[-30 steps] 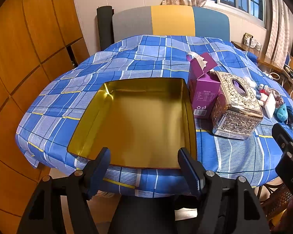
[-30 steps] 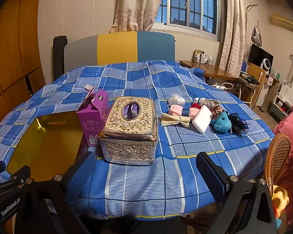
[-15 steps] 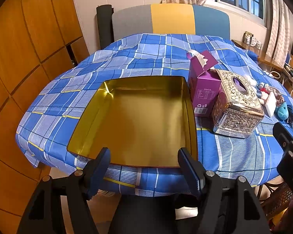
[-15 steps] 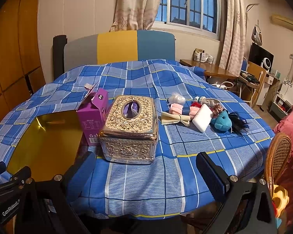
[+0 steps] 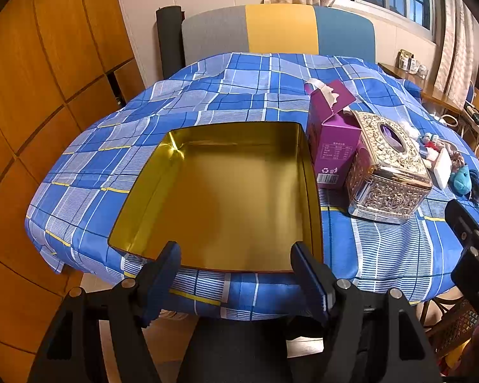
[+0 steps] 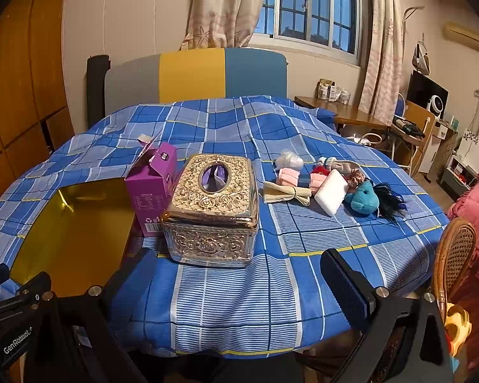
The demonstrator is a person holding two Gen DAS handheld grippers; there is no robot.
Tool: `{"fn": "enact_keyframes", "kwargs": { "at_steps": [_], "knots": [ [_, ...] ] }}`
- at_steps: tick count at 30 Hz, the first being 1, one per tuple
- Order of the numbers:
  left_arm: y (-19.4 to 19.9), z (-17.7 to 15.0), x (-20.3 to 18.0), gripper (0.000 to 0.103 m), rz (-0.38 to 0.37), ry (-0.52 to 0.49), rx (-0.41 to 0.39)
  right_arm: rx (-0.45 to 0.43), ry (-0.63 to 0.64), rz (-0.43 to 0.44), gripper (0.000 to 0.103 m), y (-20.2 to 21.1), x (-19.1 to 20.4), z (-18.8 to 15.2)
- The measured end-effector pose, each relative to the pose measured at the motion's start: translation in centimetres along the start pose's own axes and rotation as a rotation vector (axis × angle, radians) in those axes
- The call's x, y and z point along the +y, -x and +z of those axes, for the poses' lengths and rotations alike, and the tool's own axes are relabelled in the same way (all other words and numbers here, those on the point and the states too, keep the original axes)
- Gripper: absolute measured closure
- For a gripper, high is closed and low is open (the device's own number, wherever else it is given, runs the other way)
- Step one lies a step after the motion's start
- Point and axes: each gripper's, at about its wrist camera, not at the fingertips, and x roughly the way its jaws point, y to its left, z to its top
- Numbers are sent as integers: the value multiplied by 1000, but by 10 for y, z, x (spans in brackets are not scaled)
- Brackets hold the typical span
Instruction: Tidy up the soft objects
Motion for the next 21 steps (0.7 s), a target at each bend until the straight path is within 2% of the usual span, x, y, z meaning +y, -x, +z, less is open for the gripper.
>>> {"fn": "enact_keyframes", "kwargs": {
  "at_steps": [21],
  "knots": [
    [2, 1, 0, 31, -13, -4, 0, 7, 5, -4, 0, -2, 0, 0]
  ]
}}
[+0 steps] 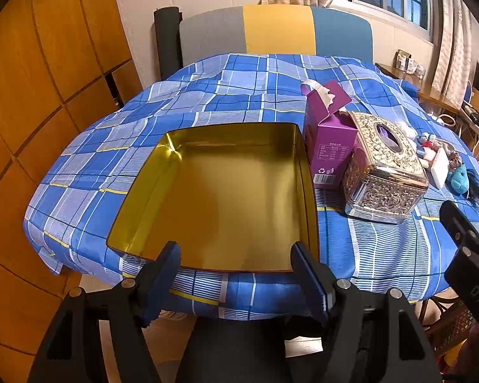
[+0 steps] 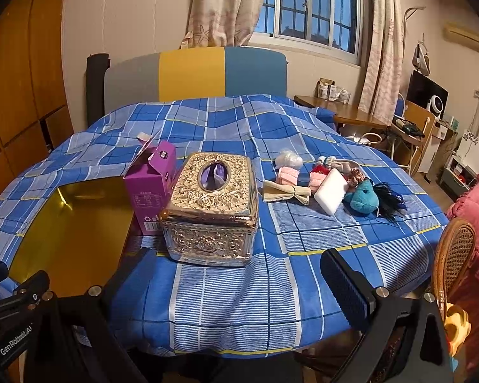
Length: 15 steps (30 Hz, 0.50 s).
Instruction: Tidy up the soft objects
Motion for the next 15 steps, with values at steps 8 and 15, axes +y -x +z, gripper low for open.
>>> {"fn": "enact_keyframes", "kwargs": {
  "at_steps": [8, 15],
  "knots": [
    [0, 0, 0, 31, -5, -1, 2, -5, -4, -7, 0, 0, -1, 0],
    [2, 2, -3, 31, -23, -5, 3, -5, -13, -10, 0, -1, -3, 1]
  ]
}}
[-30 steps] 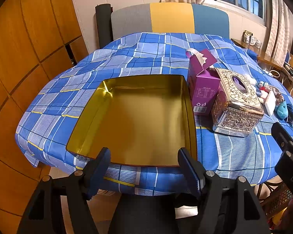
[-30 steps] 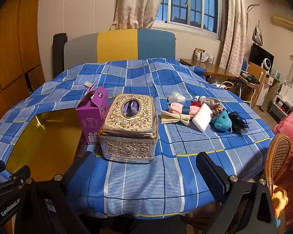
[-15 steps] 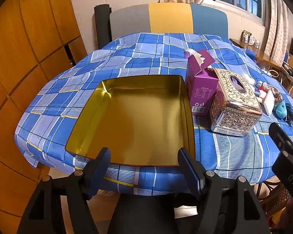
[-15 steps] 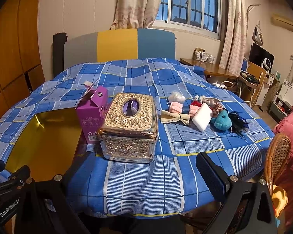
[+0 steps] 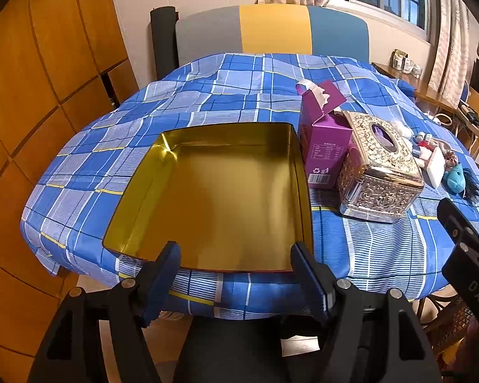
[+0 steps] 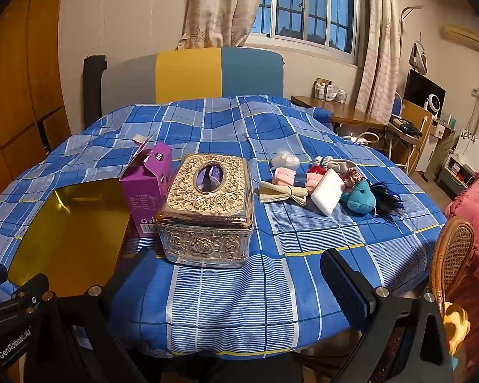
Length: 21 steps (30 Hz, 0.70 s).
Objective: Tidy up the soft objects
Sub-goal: 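Reach the right tool to the blue plush toy while the left tool approaches the white sponge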
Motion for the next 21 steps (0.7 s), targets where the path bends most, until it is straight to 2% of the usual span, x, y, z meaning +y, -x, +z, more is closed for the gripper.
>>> {"fn": "enact_keyframes", "kwargs": {
  "at_steps": [4, 7, 10, 13, 15, 17, 21],
  "knots": [
    [-2, 1, -4, 31, -31, -10, 12, -9, -13, -10, 0, 0, -6, 3],
    [-5, 0, -10, 31, -108, -30, 37, -20, -33, -28, 0, -2, -17, 8],
    [-13, -4, -21, 31, -223, -58, 84, -36, -64, -38, 0, -5, -35, 15],
    [-28, -8, -34, 31, -417, -49, 212, -77, -103, -59, 0, -10, -65, 24],
    [-36, -10, -44, 31, -495, -42, 279, -69, -110, -73, 0, -18, -81, 30],
    [-37, -14, -58, 31, -509, -84, 296, -22, -112, -93, 0, -35, -104, 37],
    [-36, -19, -88, 33, -565, -191, 352, 12, -148, -130, 0, -57, -150, 46]
  ]
}}
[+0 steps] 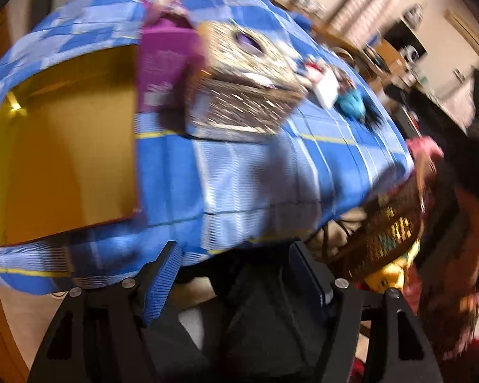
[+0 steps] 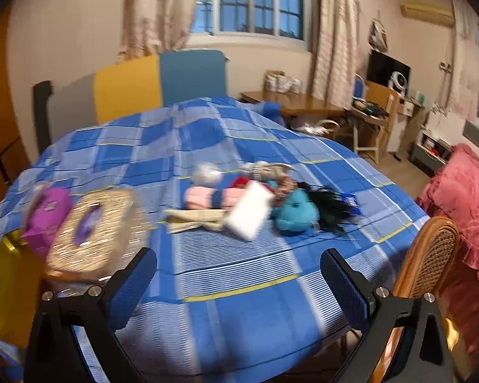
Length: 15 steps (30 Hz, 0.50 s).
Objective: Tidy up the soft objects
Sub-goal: 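Reach the right tool to the blue plush toy while the left tool approaches the white sponge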
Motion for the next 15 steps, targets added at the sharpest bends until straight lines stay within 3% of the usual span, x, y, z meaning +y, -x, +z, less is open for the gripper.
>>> {"fn": "enact_keyframes", "kwargs": {
  "at_steps": [6, 12, 15],
  "knots": [
    [-2, 10, -19, 33, -45, -71, 20, 48, -77, -32, 2, -53, -60, 31],
    [18, 29, -27, 35, -110, -38, -110, 233, -106, -20, 23, -138, -96, 52],
    [15, 40, -31, 36, -120, -31, -119, 297, -151, 2, 31, -171, -108, 53]
  ]
}}
